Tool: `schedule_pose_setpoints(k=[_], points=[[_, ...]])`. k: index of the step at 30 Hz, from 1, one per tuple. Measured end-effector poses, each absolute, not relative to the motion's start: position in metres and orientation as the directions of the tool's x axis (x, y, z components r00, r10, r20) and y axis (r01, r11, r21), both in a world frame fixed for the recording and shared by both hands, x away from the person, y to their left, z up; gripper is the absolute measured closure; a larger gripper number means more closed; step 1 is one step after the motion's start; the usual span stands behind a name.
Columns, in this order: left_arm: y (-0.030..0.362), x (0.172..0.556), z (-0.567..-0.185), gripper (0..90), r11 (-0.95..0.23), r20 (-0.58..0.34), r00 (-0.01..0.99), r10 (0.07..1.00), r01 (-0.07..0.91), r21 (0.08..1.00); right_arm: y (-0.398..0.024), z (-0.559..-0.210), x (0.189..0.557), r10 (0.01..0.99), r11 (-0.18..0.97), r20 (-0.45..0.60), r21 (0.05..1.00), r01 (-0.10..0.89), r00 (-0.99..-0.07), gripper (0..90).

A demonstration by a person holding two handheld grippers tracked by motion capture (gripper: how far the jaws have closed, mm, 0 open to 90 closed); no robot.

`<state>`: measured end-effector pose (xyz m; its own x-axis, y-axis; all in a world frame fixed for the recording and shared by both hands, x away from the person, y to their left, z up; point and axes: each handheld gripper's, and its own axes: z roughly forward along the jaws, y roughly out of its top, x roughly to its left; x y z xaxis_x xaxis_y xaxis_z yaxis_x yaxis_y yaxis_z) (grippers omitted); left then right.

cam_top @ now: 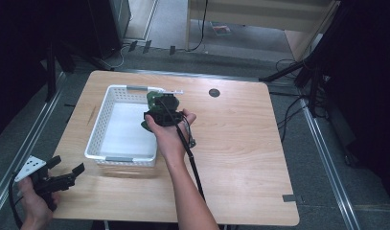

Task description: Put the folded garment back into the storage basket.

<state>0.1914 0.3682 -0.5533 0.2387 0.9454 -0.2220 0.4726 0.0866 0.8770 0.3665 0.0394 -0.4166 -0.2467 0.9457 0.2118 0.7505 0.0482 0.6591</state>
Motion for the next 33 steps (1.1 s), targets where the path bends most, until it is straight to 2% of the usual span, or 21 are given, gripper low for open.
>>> schedule_pose_setpoints(k=[12,19,33], points=[[0.367,0.189,-0.553,0.0,0.071,-0.211,0.264,0.941,0.459,0.886,0.061,-0.415,0.369,0.940,0.064,0.213,0.658,0.750,-0.267,33.2],[0.365,0.189,-0.553,0.0,0.048,-0.192,0.278,0.941,0.453,0.890,0.073,-0.420,0.372,0.929,0.053,0.247,0.646,0.761,-0.274,33.1],[0.366,0.188,-0.553,0.0,0.054,-0.202,0.278,0.939,0.461,0.886,0.109,-0.448,0.378,0.910,0.068,0.284,0.616,0.785,-0.302,32.9]])
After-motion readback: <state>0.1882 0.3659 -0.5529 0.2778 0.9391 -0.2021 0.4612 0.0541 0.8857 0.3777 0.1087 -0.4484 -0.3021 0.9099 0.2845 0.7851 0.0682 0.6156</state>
